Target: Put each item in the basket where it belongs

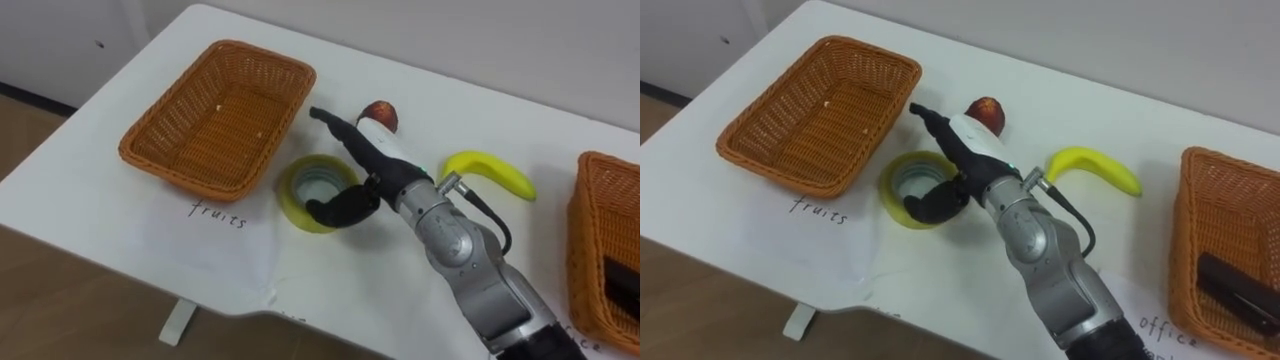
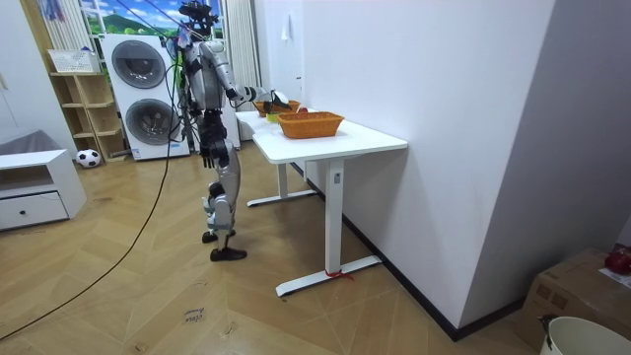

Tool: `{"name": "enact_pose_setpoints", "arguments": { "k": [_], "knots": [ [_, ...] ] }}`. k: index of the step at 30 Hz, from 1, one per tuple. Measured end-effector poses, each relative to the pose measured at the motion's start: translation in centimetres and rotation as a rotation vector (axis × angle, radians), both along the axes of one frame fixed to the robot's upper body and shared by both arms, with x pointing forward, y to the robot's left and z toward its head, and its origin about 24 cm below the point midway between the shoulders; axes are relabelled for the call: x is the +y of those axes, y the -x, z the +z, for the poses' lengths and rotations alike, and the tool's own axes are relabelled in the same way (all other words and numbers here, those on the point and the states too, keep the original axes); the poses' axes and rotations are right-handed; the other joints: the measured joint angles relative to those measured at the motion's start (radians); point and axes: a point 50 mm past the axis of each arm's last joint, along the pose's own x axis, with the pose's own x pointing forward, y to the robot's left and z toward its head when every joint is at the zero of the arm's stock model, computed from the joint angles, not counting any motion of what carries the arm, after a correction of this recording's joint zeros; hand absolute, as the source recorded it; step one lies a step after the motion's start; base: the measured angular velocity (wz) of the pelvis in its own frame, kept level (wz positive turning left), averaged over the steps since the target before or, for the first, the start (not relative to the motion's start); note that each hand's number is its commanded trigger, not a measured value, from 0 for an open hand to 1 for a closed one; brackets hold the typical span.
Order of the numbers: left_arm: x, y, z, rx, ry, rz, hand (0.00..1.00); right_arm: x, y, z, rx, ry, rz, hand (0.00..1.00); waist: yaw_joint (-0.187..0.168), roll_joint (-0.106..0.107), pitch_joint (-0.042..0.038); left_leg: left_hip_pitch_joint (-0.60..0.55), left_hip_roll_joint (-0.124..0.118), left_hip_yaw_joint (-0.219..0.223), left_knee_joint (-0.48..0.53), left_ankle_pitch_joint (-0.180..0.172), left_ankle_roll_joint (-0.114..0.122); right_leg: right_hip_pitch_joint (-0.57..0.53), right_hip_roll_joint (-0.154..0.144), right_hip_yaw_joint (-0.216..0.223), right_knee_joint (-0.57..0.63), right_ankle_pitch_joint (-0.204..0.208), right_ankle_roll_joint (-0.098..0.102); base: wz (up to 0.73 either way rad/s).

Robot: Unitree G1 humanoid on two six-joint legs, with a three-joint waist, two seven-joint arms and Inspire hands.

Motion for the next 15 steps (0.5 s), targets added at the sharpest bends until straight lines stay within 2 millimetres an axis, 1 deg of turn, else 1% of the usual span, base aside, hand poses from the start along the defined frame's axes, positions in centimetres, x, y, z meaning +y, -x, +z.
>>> {"name": "enact_pose_setpoints", "arguments": {
  "k": [10, 15],
  "knots": [
    [0.0, 0.1, 0.0, 0.011, -0.010, 0.005, 0.00, -0.2, 0.0, -0.6, 0.059, -0.037, 0.008, 0.00, 0.000, -0.002, -0.0029, 0.000, 0.000, -0.001, 0.006, 0.000, 0.000, 0.001, 0.000, 0.004, 0.000, 0.000, 0.000, 0.00],
    [0.0, 0.2, -0.1, 0.016, -0.011, 0.007, 0.00, -0.8, 0.1, -1.3, 0.131, -0.074, 0.011, 0.00, 0.001, -0.015, -0.0108, 0.001, -0.001, -0.001, 0.008, 0.001, 0.000, 0.002, -0.002, 0.005, 0.000, 0.000, 0.000, 0.00]
  ]
}}
